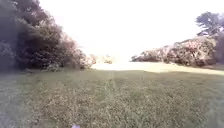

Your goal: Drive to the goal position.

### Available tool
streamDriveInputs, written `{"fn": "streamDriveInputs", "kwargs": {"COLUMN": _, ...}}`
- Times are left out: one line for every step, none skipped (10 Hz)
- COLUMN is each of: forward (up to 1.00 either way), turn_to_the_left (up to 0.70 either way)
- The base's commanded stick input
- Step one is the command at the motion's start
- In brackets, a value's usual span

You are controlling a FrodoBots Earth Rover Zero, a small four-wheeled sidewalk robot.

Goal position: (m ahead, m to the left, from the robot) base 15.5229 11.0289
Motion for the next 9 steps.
{"fn": "streamDriveInputs", "kwargs": {"forward": 0.0, "turn_to_the_left": 0.0}}
{"fn": "streamDriveInputs", "kwargs": {"forward": 0.0, "turn_to_the_left": 0.0}}
{"fn": "streamDriveInputs", "kwargs": {"forward": 0.0, "turn_to_the_left": -0.04}}
{"fn": "streamDriveInputs", "kwargs": {"forward": 0.0, "turn_to_the_left": -0.08}}
{"fn": "streamDriveInputs", "kwargs": {"forward": 0.0, "turn_to_the_left": -0.09}}
{"fn": "streamDriveInputs", "kwargs": {"forward": 0.0, "turn_to_the_left": -0.11}}
{"fn": "streamDriveInputs", "kwargs": {"forward": 0.0, "turn_to_the_left": -0.16}}
{"fn": "streamDriveInputs", "kwargs": {"forward": 0.0, "turn_to_the_left": -0.18}}
{"fn": "streamDriveInputs", "kwargs": {"forward": 0.0, "turn_to_the_left": -0.23}}
